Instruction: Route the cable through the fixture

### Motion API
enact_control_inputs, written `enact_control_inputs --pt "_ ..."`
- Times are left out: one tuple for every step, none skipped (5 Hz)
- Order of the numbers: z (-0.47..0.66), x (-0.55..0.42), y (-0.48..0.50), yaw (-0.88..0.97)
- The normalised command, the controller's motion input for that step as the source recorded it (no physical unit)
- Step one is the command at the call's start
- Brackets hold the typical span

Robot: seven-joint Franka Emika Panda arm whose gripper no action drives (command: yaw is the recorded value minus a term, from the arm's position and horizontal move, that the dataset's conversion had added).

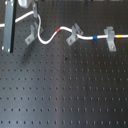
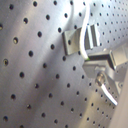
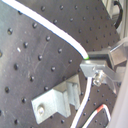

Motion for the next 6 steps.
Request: enact_control_inputs --pt "-0.14 0.075 0.001 0.0" --pt "-0.32 0.311 0.012 0.01" --pt "-0.23 0.122 0.062 0.62" --pt "-0.18 0.058 0.028 0.75" --pt "-0.08 -0.127 0.095 0.85" --pt "-0.1 -0.123 0.146 0.84"
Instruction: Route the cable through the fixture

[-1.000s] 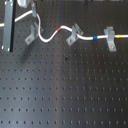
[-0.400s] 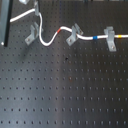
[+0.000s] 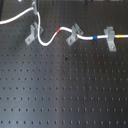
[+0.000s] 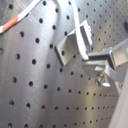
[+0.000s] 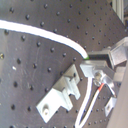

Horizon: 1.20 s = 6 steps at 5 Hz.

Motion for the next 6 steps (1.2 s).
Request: enact_control_inputs --pt "-0.09 -0.159 0.238 0.75" --pt "0.1 -0.01 -0.009 0.0" --pt "0.33 -0.278 0.127 0.18" --pt "0.19 -0.249 0.254 0.47" --pt "0.06 -0.124 0.247 0.5" --pt "0.0 0.03 0.02 0.11"
